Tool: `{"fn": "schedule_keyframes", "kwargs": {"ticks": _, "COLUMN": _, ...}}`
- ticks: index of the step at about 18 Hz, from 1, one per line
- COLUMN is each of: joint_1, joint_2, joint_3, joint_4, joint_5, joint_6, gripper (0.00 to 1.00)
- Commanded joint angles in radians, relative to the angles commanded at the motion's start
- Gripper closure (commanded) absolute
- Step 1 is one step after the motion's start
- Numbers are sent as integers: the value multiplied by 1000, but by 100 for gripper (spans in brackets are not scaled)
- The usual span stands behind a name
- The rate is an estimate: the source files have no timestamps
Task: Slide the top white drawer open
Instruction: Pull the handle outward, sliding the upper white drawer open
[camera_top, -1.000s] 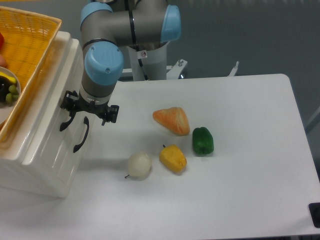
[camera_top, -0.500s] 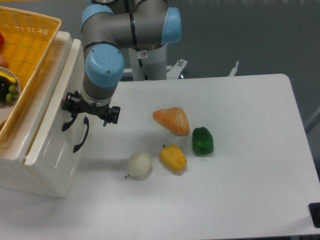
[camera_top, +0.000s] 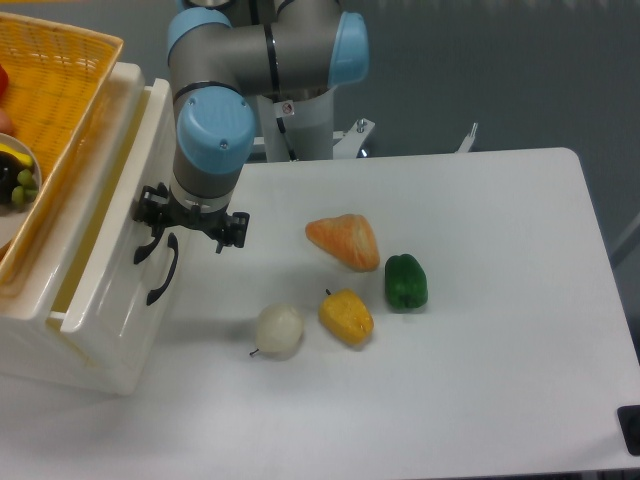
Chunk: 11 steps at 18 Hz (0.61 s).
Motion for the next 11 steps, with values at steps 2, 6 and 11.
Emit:
{"fn": "schedule_keyframes", "kwargs": {"ticks": 2, "joint_1": 5, "joint_2": -2, "joint_3": 2, "joint_4": 0, "joint_5": 0, "joint_6": 0, "gripper": 0}}
{"fn": "schedule_keyframes", "kwargs": {"ticks": 6, "joint_1": 38, "joint_2": 3, "joint_3": 3, "joint_4": -9, "joint_5": 2, "joint_6": 38, "gripper": 0}}
{"fn": "schedule_keyframes", "kwargs": {"ticks": 11, "joint_1": 60, "joint_2": 6, "joint_3": 2, "joint_4": -14, "joint_5": 34, "joint_6": 67, "gripper": 0}}
